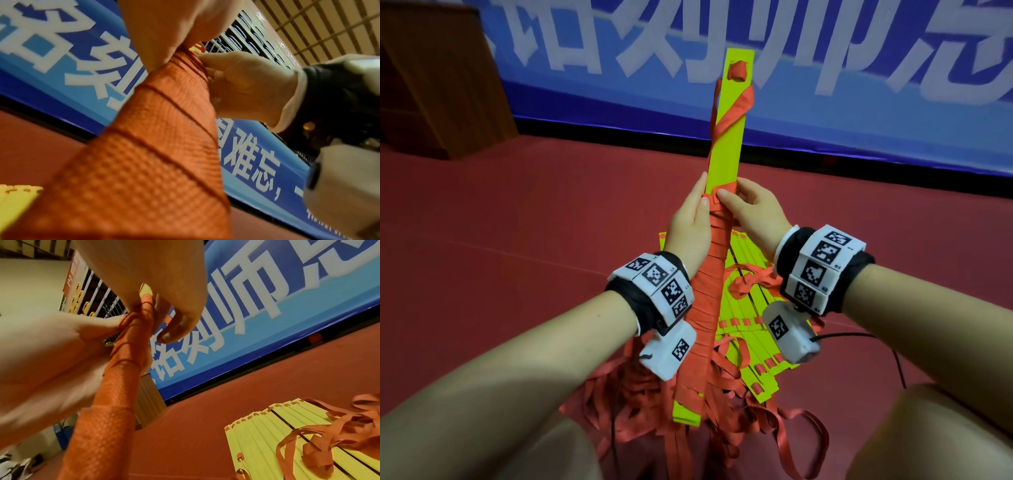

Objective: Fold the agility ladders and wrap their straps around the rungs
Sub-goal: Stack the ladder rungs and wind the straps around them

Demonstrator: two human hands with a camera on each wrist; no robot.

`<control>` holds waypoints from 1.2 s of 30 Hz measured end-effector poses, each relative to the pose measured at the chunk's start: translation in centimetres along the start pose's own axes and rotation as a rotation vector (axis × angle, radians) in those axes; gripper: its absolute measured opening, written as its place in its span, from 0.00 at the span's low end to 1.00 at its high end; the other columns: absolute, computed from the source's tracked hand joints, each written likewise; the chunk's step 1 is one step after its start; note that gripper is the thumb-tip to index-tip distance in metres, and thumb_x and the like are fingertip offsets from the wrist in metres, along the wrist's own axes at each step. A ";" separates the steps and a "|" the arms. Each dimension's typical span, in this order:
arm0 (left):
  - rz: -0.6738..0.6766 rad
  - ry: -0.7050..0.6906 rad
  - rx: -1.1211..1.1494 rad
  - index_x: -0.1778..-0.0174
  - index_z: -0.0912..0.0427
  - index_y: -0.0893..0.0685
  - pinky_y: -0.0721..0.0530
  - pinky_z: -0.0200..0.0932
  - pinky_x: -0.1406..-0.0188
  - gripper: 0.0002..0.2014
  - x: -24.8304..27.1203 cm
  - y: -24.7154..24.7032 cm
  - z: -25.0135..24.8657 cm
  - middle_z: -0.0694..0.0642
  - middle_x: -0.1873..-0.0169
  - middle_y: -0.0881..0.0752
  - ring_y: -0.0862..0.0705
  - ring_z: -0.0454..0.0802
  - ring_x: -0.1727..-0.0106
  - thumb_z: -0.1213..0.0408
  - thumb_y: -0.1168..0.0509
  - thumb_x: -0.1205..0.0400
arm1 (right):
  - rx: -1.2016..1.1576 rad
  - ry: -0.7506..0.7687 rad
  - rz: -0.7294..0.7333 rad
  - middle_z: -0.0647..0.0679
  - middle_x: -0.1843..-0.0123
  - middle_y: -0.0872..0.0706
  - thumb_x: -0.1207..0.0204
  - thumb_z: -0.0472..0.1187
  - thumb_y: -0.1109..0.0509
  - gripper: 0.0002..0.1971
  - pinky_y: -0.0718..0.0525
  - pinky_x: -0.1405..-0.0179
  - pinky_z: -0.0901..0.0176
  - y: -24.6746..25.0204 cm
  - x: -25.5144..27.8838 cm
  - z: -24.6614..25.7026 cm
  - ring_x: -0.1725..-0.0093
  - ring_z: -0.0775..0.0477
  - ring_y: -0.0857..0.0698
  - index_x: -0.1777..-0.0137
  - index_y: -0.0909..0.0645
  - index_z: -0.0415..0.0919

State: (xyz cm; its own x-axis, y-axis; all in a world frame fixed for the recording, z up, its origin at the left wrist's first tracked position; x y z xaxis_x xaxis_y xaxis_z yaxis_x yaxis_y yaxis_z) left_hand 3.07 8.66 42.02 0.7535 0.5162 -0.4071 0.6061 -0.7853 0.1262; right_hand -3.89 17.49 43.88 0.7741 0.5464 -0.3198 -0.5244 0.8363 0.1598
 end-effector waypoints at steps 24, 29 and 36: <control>0.581 0.466 -0.561 0.24 0.54 0.26 0.24 0.43 0.69 0.19 7.8 -23.7 27.2 0.61 0.38 0.24 0.21 0.56 0.64 0.63 0.44 0.13 | 1.323 -0.669 0.182 0.38 0.40 0.16 0.22 0.34 0.40 0.35 0.18 0.53 0.47 27.3 12.9 -31.6 0.44 0.33 0.16 0.16 0.47 0.48; 0.616 0.599 -0.727 0.24 0.54 0.26 0.19 0.49 0.58 0.20 12.0 -22.1 34.2 0.66 0.35 0.22 0.17 0.64 0.52 0.63 0.43 0.13 | 1.434 -0.884 0.232 0.42 0.34 0.20 0.19 0.33 0.42 0.34 0.18 0.49 0.48 30.2 19.0 -39.4 0.39 0.37 0.16 0.15 0.50 0.43; 0.667 0.638 -0.929 0.21 0.53 0.29 0.29 0.55 0.29 0.22 14.4 -20.7 37.9 0.68 0.29 0.28 0.29 0.68 0.29 0.62 0.42 0.13 | 1.228 -1.059 0.171 0.36 0.36 0.22 0.17 0.43 0.37 0.29 0.19 0.47 0.45 31.2 25.2 -44.3 0.39 0.33 0.17 0.19 0.42 0.41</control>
State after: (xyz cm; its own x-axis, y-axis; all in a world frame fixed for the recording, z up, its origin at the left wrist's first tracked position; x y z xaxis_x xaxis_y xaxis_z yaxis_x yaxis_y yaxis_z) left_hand -8.28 19.40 -0.71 0.8067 0.3933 0.4410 -0.1734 -0.5560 0.8129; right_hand -16.49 55.35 -0.59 0.8956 -0.0185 0.4445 -0.4443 0.0134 0.8958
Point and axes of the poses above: each hand's wrist, its own x-axis away from the middle knuckle, its own y-axis out of the back of the hand, z = x × y, the point moved 10 cm from there along -x, towards the middle knuckle
